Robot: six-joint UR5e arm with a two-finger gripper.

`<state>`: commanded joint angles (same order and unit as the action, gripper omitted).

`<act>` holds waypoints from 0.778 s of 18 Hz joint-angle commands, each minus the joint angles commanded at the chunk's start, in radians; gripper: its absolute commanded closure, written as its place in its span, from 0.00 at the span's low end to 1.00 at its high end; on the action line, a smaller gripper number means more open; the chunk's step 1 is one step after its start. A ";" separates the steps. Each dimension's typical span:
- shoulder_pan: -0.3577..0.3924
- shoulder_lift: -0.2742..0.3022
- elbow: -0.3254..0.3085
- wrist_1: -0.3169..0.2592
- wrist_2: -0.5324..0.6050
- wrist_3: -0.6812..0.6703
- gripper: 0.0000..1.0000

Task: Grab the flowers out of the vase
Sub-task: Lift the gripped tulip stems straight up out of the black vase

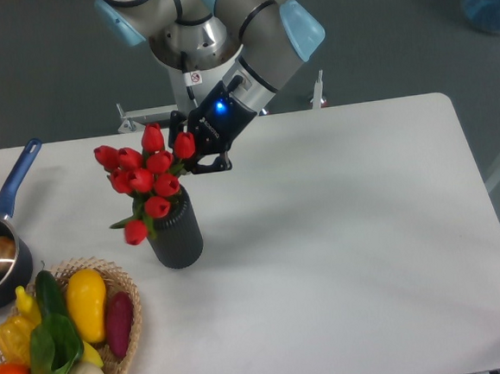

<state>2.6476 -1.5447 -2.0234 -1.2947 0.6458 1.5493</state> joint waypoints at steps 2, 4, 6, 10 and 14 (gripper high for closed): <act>0.002 0.003 0.012 -0.003 0.018 -0.002 1.00; 0.003 0.005 0.026 -0.003 0.044 -0.032 1.00; 0.008 0.009 0.040 -0.005 0.046 -0.060 1.00; 0.015 0.021 0.063 -0.011 0.032 -0.098 1.00; 0.012 0.035 0.098 -0.012 0.011 -0.175 1.00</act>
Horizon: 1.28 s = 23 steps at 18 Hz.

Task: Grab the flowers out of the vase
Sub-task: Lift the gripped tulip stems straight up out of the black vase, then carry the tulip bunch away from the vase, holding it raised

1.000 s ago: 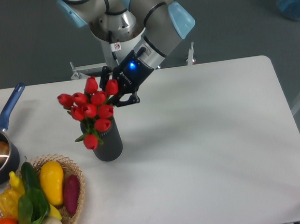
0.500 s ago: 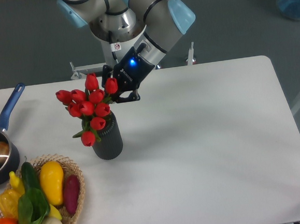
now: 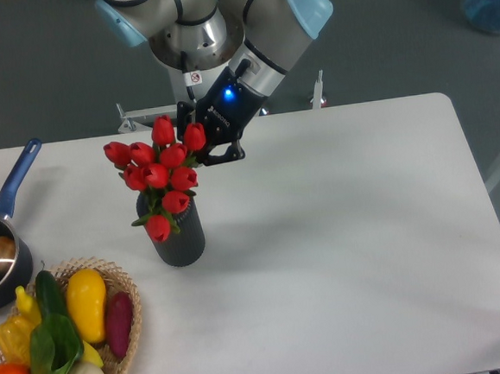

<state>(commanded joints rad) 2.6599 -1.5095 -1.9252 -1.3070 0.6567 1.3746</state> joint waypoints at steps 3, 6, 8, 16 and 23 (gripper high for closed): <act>-0.006 0.028 0.011 0.000 -0.063 -0.017 1.00; -0.014 0.060 0.012 0.000 -0.095 -0.029 1.00; -0.021 0.077 0.023 0.000 -0.117 -0.064 1.00; -0.011 0.104 0.107 0.000 -0.109 -0.150 1.00; 0.006 0.130 0.160 0.005 -0.101 -0.203 1.00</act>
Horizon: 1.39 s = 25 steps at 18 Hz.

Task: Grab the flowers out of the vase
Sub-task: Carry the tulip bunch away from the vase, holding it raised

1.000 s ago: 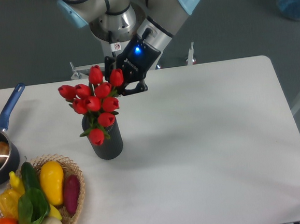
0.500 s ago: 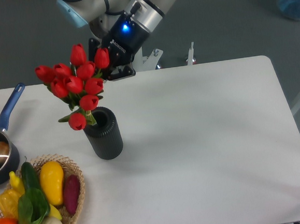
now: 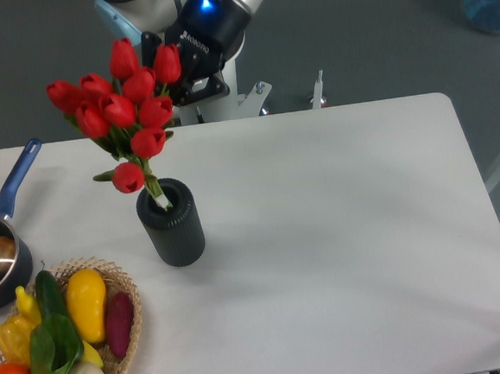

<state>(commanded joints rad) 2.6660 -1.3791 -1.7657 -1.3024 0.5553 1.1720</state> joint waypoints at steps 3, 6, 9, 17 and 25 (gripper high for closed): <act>0.011 0.003 0.028 0.000 0.050 -0.005 1.00; 0.026 0.000 0.057 0.003 0.133 0.004 1.00; 0.026 -0.011 0.075 0.005 0.280 0.009 1.00; 0.020 -0.121 0.066 0.008 0.581 0.064 1.00; -0.023 -0.288 0.103 0.012 0.849 0.132 0.97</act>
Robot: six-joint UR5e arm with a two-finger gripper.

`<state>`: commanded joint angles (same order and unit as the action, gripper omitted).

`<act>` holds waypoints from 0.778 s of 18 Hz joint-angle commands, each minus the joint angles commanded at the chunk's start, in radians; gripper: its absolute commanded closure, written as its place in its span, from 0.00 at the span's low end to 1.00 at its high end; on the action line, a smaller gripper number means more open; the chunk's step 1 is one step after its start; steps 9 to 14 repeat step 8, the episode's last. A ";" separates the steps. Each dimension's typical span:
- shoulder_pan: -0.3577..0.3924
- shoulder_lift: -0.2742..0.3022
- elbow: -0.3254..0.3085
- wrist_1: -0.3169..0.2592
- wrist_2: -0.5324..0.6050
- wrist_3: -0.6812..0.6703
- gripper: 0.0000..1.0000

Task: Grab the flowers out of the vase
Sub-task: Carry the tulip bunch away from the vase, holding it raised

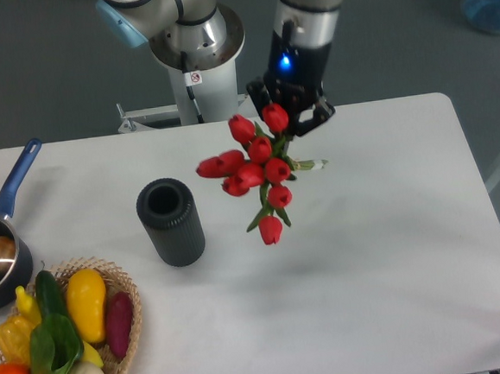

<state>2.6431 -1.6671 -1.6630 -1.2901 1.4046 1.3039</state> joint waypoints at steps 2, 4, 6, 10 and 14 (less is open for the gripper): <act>-0.043 -0.057 0.063 -0.014 0.078 -0.011 0.96; -0.055 -0.094 0.106 -0.035 0.091 -0.027 0.96; -0.057 -0.103 0.126 -0.054 0.093 -0.032 0.96; -0.058 -0.102 0.134 -0.063 0.096 -0.040 0.96; -0.058 -0.102 0.134 -0.063 0.096 -0.040 0.96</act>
